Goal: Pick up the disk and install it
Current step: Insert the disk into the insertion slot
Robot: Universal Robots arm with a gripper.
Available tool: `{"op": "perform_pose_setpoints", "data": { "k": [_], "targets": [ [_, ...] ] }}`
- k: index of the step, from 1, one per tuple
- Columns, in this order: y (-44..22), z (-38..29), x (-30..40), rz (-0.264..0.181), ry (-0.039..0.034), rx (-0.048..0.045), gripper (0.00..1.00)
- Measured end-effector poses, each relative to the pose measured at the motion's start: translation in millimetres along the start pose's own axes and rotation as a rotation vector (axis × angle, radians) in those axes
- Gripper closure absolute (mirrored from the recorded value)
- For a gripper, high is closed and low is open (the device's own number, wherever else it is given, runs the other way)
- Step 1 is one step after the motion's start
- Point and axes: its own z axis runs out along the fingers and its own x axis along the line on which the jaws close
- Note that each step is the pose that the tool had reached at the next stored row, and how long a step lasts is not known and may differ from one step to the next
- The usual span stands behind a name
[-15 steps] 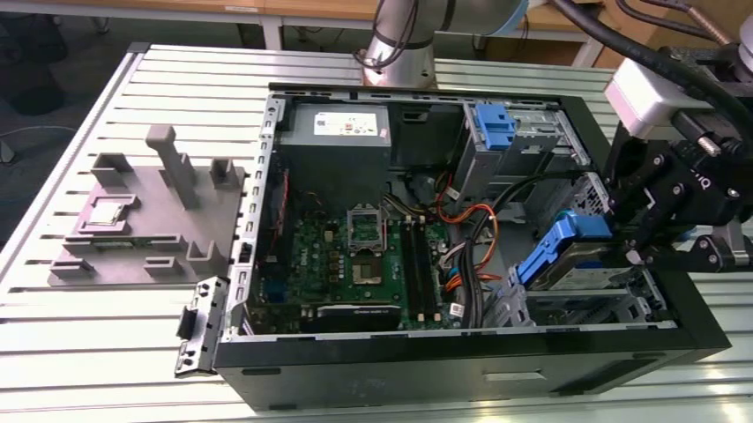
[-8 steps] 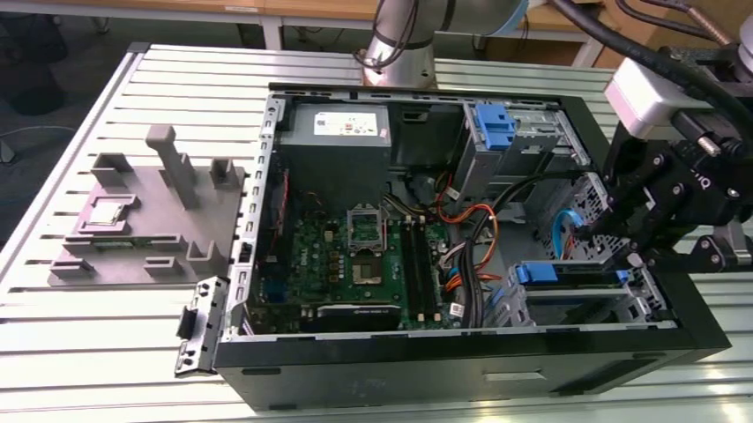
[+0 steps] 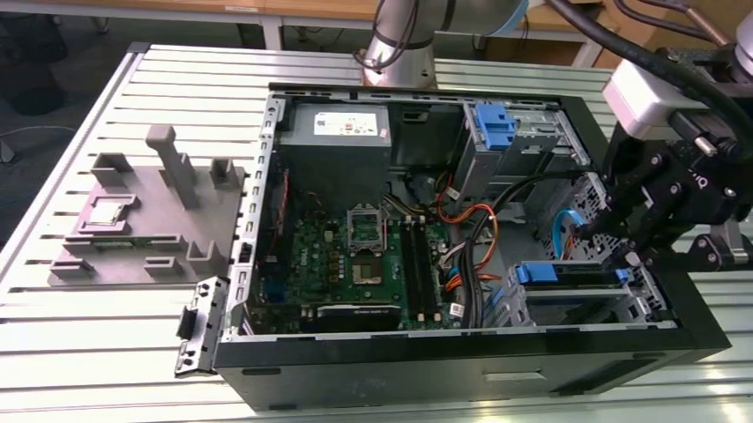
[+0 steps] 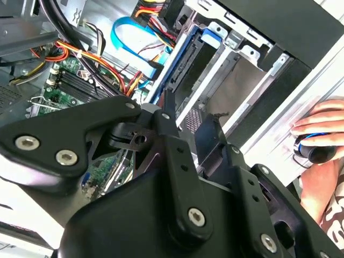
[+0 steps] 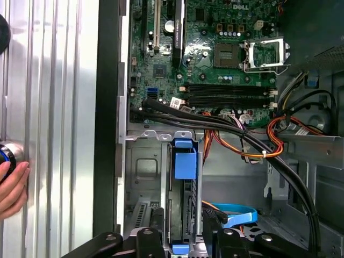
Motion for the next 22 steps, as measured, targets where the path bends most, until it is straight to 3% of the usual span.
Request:
{"op": "perform_pose_setpoints", "data": {
  "k": [9,22],
  "targets": [
    [0.4,13.3,-1.5,0.0,0.0,0.0,0.58],
    [0.4,14.9,-4.5,0.0,0.0,0.0,0.58]
  ]
}}
